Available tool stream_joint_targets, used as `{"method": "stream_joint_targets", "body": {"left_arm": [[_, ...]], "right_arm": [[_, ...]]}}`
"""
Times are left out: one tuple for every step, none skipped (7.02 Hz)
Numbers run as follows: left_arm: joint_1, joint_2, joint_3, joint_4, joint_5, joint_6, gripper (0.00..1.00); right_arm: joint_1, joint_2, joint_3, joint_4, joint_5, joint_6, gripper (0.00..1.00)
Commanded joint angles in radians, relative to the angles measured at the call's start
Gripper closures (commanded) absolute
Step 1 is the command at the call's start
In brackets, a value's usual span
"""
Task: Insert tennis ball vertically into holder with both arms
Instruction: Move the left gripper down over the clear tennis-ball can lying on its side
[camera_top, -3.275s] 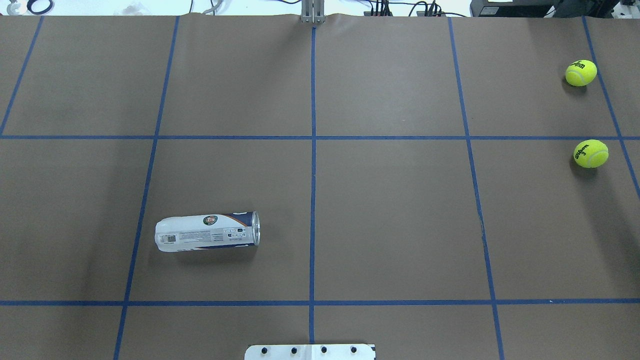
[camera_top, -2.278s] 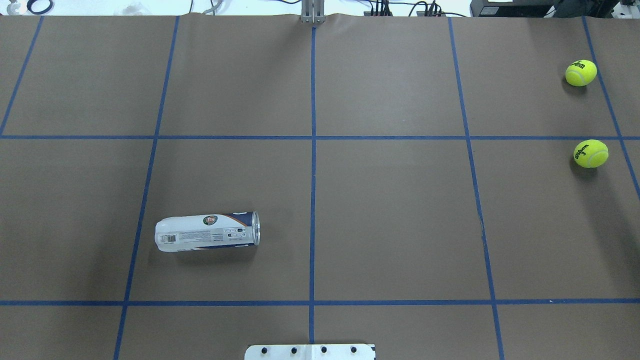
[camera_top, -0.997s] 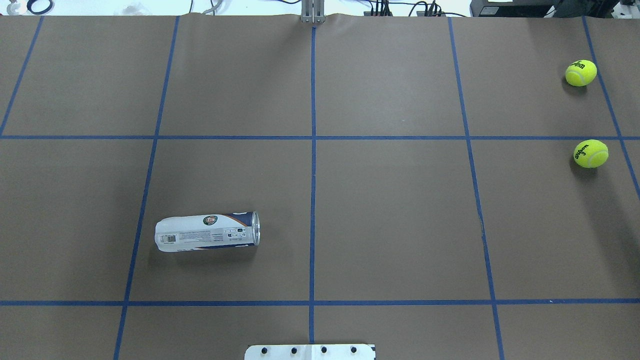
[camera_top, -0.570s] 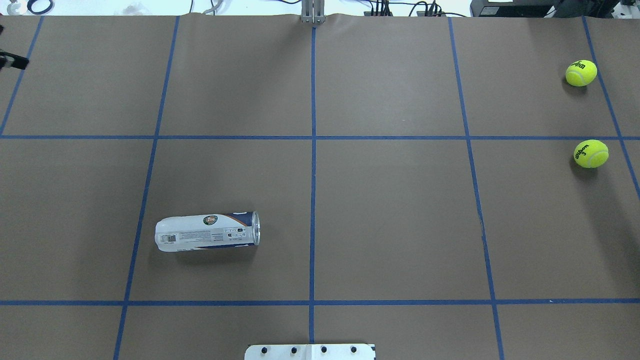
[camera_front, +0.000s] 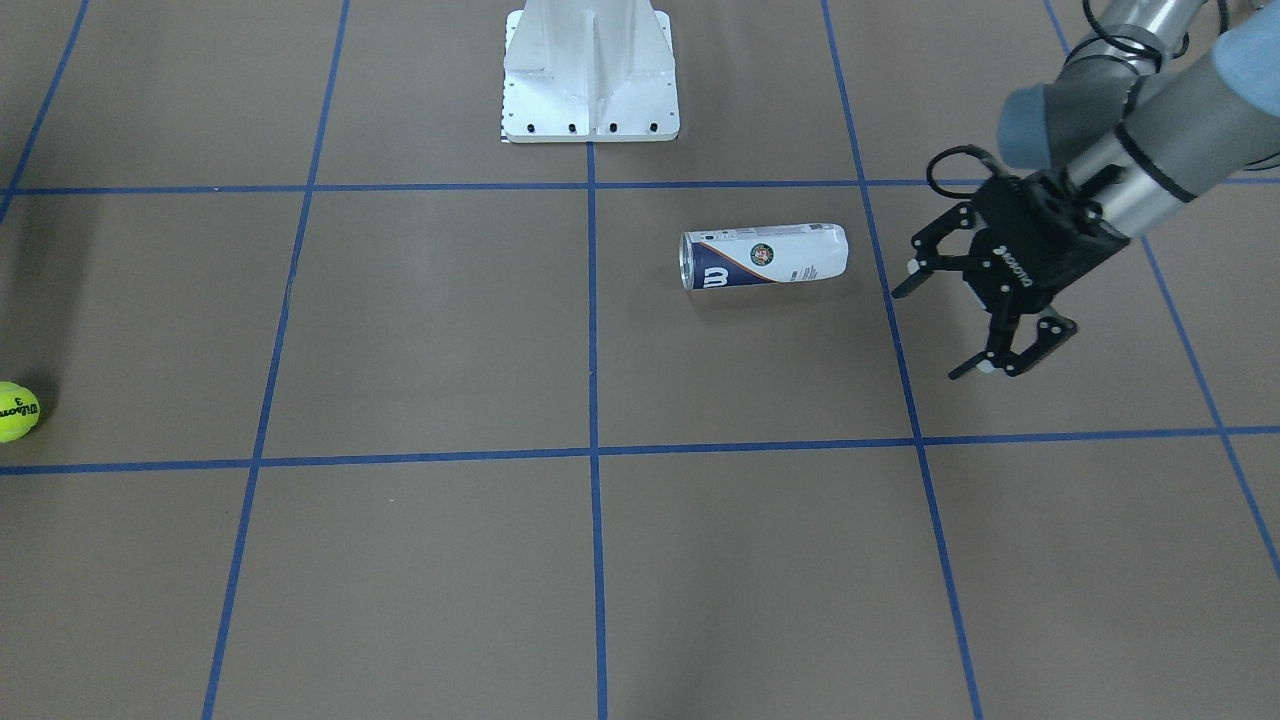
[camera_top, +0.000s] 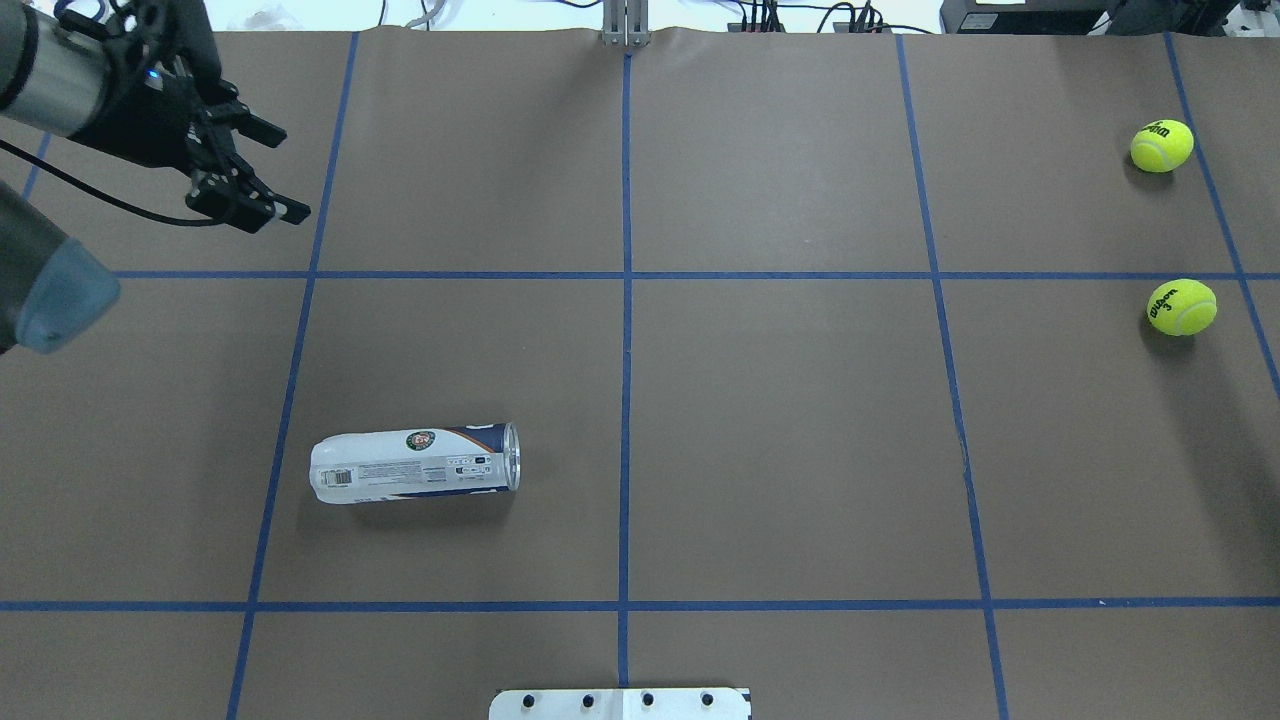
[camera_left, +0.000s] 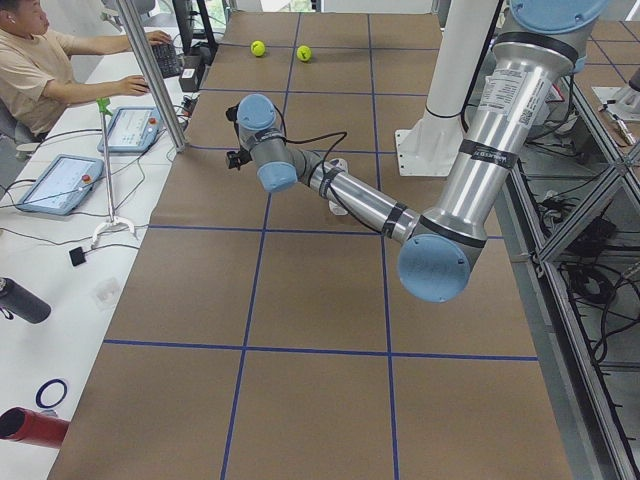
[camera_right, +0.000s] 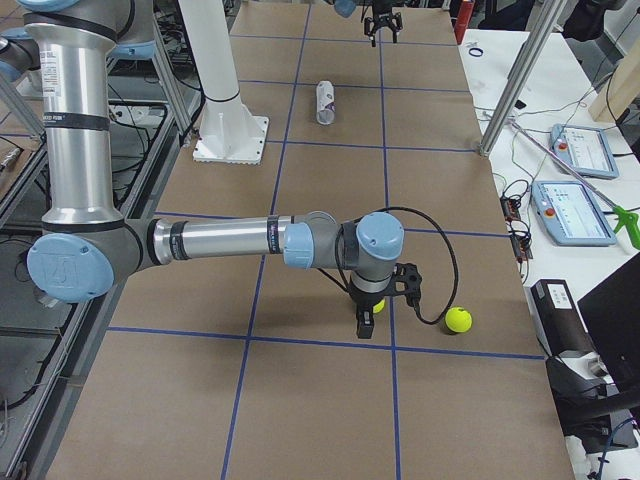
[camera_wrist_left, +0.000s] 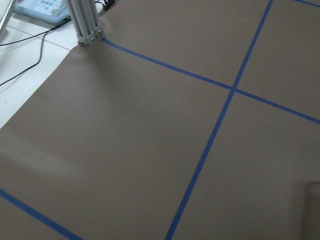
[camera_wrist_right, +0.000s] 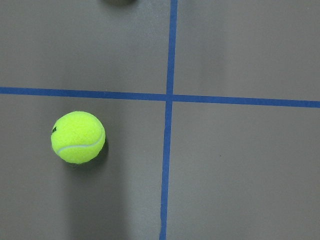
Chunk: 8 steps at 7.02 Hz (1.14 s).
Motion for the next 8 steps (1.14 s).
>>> {"method": "stream_joint_targets", "body": {"left_arm": [[0.135,-0.047,-0.024,0.080,0.050,0.001,0.01],[0.189,-0.065,-0.068,0.169,0.051,0.030,0.01],[0.201,-0.068,-0.087,0.211,0.051,0.100,0.01],[0.217,-0.070,-0.088,0.256,0.054,0.160,0.02],[0.232,-0.090,-0.091,0.309,0.104,0.213,0.02],[0.279,-0.104,-0.111,0.390,0.167,0.258,0.02],[0.342,-0.117,-0.142,0.480,0.256,0.262,0.02],[0.413,-0.117,-0.150,0.528,0.359,0.262,0.02]], "right_arm": [[0.001,-0.002,0.000,0.000,0.002,0.001,0.00],[0.000,-0.003,-0.001,0.000,0.002,0.001,0.00],[0.000,-0.005,-0.003,0.000,0.002,0.001,0.00],[0.000,-0.005,-0.006,0.000,0.002,0.001,0.00],[0.000,-0.005,-0.012,0.000,0.002,0.001,0.00],[0.000,-0.005,-0.020,0.000,0.002,0.001,0.00],[0.000,-0.005,-0.020,0.000,0.002,0.000,0.00],[0.001,-0.005,-0.023,0.000,0.002,0.001,0.00]]}}
